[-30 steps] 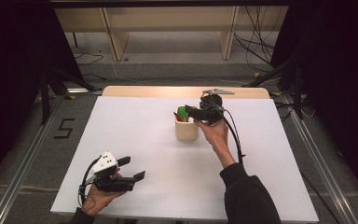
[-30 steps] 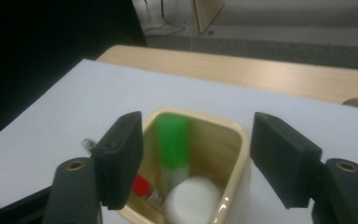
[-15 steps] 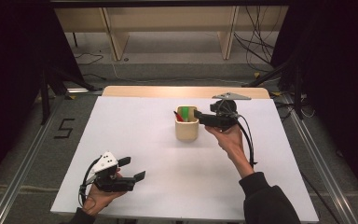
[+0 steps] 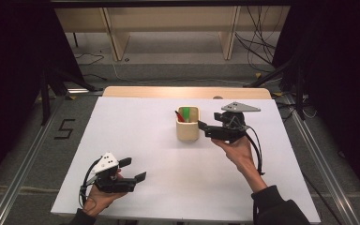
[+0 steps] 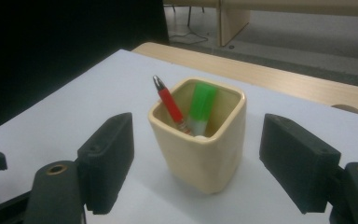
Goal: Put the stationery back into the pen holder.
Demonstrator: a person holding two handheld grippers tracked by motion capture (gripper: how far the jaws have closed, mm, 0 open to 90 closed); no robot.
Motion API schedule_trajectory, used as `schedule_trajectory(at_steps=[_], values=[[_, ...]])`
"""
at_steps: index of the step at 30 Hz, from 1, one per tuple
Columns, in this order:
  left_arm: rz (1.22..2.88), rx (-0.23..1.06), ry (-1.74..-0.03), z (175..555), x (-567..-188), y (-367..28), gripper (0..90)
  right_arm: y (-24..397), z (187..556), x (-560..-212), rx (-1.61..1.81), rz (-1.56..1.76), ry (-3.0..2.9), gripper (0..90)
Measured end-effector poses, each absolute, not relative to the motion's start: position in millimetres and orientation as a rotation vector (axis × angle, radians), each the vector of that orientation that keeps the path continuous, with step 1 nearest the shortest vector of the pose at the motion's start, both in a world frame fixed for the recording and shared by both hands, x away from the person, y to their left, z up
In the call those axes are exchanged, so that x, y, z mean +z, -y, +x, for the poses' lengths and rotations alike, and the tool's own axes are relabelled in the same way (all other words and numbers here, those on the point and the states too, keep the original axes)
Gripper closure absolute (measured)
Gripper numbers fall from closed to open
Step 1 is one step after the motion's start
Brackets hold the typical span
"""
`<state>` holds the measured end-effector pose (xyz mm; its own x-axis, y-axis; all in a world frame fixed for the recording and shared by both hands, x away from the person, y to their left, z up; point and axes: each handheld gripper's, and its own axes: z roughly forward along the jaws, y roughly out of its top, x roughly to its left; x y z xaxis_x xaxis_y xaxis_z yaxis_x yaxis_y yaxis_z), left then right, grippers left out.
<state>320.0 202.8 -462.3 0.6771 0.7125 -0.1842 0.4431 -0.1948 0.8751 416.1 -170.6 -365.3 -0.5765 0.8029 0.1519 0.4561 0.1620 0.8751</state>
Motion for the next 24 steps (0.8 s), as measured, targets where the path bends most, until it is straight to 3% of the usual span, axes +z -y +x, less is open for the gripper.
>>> schedule_trajectory(at_steps=[24], values=[[1.839, 0.309, -0.903, 320, -462, -202, 16.4, 179, 380, -384, 1.427, 1.147, -2.117, 25.3]])
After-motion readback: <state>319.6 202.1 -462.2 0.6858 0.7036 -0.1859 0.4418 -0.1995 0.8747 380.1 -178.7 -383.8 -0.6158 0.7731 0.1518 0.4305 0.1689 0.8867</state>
